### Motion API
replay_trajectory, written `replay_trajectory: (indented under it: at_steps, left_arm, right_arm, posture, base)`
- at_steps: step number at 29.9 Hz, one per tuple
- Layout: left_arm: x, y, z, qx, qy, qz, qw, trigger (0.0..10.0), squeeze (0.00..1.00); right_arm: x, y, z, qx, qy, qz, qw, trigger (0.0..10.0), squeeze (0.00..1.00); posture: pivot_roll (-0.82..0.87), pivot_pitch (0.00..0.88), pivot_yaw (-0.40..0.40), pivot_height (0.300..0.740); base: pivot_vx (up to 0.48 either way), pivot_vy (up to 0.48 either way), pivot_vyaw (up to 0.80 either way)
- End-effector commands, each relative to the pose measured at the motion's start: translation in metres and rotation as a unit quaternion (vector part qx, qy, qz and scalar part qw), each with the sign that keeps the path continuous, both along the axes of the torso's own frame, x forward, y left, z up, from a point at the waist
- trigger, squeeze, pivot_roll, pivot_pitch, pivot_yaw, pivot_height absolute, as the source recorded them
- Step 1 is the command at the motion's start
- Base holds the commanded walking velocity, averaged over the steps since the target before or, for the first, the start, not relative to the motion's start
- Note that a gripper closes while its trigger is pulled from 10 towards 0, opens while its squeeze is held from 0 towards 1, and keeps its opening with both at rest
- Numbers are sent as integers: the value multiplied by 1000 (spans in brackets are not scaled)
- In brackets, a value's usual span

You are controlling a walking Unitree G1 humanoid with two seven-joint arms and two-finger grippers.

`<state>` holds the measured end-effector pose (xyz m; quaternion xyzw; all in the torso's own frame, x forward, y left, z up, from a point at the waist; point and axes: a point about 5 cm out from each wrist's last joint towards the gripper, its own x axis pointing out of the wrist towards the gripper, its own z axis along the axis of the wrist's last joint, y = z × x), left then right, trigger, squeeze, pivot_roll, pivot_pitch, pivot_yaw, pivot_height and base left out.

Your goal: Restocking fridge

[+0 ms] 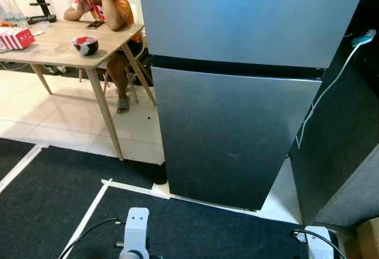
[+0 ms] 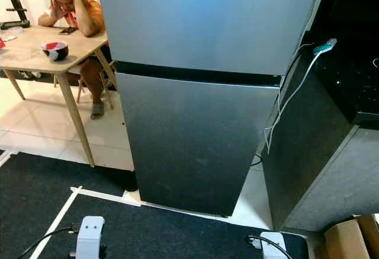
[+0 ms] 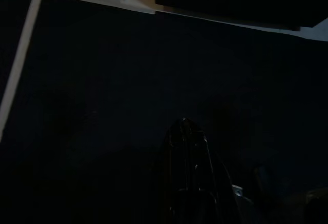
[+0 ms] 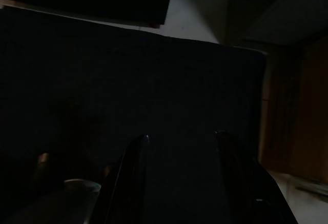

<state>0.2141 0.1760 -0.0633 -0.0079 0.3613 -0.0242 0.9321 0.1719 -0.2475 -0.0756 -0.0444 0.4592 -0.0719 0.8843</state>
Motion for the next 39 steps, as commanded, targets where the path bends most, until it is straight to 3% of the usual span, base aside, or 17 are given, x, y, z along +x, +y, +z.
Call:
replay_trajectory:
  at_steps: [1,8,16,39]
  left_arm:
    - [-2,-6,-2,-2,1,-2,1000,10000,0]
    - [-3,-7,-2,-3,1,-3,1000,10000,0]
    - [3,-2,2,3,-6,-17,1000,10000,0]
    - [6,-3,4,7,-8,-36,999,10000,0]
  right_arm:
    - [1,-1,1,-4,3,9,1000,10000,0]
    - [1,-1,1,-5,3,10,1000,10000,0]
    - [-3,14,-5,22,7,9,1000,10000,0]
    - [-8,19,-9,24,15,12,1000,10000,0]
  posture:
    - [-88,80,-54,740]
    - [-88,80,-54,740]
    - [-48,75,-5,740]
    - [-37,71,20,740]
  base:
    - [0,0,0]
    - [0,0,0]
    - [0,0,0]
    - [0,0,800]
